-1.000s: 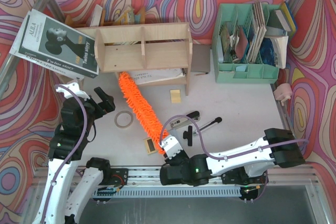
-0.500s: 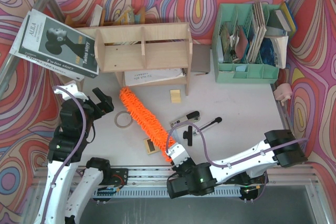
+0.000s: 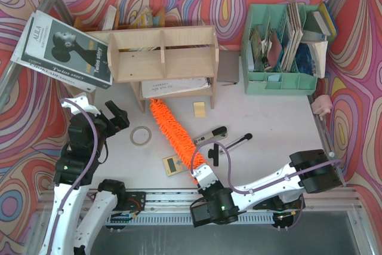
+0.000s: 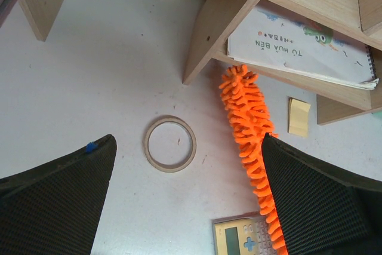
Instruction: Dust the bookshelf with a duster
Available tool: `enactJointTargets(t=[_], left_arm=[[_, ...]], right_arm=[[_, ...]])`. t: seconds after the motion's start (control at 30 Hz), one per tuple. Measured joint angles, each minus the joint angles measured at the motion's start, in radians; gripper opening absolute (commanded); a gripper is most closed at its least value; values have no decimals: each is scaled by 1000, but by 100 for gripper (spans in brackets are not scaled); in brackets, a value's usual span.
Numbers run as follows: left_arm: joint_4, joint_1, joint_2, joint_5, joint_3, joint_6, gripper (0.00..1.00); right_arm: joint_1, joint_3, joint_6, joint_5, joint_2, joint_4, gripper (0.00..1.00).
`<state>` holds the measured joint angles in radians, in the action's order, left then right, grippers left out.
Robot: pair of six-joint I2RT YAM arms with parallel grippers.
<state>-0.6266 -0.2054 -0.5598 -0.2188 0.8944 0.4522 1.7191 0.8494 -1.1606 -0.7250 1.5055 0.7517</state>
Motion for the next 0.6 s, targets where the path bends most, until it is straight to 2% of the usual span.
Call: enactJointTargets(t=[0.3, 0.6], left_arm=[[0, 1, 2, 0, 0, 0, 99], [0, 1, 3, 0, 0, 0, 98]], right_arm=[[-32, 29, 75, 0, 69, -32, 0], [-133, 45, 151, 0, 69, -82, 0]])
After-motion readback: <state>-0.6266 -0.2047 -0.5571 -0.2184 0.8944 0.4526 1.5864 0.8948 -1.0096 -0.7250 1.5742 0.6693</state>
